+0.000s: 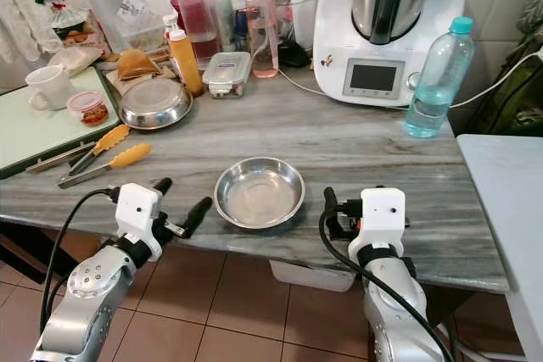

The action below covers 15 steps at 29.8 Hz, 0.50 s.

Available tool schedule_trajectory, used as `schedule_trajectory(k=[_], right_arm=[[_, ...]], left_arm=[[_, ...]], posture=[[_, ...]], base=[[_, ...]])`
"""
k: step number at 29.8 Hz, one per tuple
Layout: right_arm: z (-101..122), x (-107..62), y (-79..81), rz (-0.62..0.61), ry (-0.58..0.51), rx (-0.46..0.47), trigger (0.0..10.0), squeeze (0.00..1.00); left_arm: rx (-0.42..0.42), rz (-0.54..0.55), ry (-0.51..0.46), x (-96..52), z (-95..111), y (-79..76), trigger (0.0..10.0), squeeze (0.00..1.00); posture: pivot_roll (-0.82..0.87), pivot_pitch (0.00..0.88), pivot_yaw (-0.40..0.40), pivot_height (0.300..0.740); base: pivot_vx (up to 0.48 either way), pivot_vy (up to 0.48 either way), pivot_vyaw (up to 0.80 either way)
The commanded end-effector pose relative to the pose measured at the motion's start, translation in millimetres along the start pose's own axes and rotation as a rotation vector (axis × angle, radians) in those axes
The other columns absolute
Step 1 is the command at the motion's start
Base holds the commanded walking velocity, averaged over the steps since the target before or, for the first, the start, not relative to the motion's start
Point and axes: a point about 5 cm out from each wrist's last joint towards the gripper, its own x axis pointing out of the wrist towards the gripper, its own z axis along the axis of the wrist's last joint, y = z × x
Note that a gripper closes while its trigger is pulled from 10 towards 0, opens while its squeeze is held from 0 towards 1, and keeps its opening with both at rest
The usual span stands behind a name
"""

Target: Setting the table

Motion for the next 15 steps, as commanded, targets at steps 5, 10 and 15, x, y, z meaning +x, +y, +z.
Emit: schedule_trajectory(k=[5, 10, 15], right_arm=[[5.1, -7.0, -0.4, -0.019, -0.017, -0.013, 10.0, 0.00], [3.0, -10.0, -3.6, -0.039, -0.006, -0.077, 10.0, 0.00], [2.2, -7.8, -1.1, -0.025, -0.009, -0.054, 10.0, 0.00]], left_arm=[[0.050, 0.099, 0.017, -4.0, -8.6, 10.4, 10.0, 0.00], [0.078, 0.168, 0.032, -16.5, -19.8, 19.8, 10.0, 0.00], [0.116, 0.214, 0.035, -27.1, -22.1, 24.9, 10.0, 0.00]], posture=[[-0.12, 0.015, 0.077, 0.740], [-0.13, 0.010, 0.076, 0.740], [-0.12, 0.005, 0.071, 0.740]], base=[[0.000, 0.000, 0.00], [0.000, 0.000, 0.00], [0.000, 0.000, 0.00]])
